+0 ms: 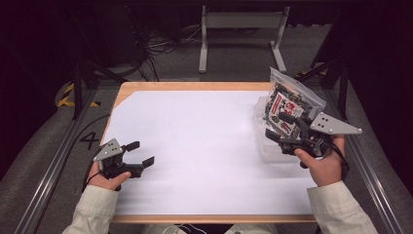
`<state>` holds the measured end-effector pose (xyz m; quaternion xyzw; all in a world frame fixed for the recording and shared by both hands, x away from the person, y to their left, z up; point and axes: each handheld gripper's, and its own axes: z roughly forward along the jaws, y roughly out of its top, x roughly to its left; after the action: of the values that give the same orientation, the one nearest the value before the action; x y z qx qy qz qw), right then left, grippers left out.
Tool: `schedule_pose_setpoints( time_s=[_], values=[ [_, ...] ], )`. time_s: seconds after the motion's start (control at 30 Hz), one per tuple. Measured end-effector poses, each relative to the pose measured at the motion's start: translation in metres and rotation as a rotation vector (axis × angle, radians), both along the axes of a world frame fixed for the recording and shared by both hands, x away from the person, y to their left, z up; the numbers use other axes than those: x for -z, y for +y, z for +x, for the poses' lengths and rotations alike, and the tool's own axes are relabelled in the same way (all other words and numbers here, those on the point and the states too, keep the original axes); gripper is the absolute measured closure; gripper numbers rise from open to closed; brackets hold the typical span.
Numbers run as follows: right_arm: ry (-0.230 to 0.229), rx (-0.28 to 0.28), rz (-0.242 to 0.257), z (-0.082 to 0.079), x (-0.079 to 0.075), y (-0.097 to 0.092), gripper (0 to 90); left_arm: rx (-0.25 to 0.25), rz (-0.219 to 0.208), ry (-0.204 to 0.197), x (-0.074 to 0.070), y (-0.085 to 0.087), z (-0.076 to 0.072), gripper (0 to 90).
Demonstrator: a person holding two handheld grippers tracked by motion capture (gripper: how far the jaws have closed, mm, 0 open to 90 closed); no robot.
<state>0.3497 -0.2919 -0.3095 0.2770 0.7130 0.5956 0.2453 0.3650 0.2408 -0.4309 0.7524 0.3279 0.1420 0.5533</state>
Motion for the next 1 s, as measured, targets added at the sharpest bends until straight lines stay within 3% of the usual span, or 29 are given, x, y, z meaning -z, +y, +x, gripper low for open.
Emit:
schedule_pose_setpoints(
  time_s=[0.13,0.3,0.6,0.77,1.0],
  values=[
    [0.020,-0.026,0.006,-0.002,0.013,0.006,24.8,0.016,-0.007,0.013,-0.002,-0.002,-0.003,12.1],
    [0.051,-0.054,-0.005,-0.005,0.035,0.014,23.6,0.041,-0.032,0.008,-0.003,-0.002,-0.006,11.8],
    [0.080,-0.077,-0.015,-0.008,0.069,0.021,21.7,0.050,-0.035,-0.009,0.002,0.001,-0.014,11.5],
    [0.079,-0.078,-0.053,-0.010,0.087,0.027,21.7,0.055,-0.049,-0.019,0.004,0.002,-0.019,11.2],
    [0.072,-0.087,-0.089,-0.011,0.100,0.032,21.4,0.056,-0.059,-0.021,0.007,0.002,-0.022,10.6]
  ],
)
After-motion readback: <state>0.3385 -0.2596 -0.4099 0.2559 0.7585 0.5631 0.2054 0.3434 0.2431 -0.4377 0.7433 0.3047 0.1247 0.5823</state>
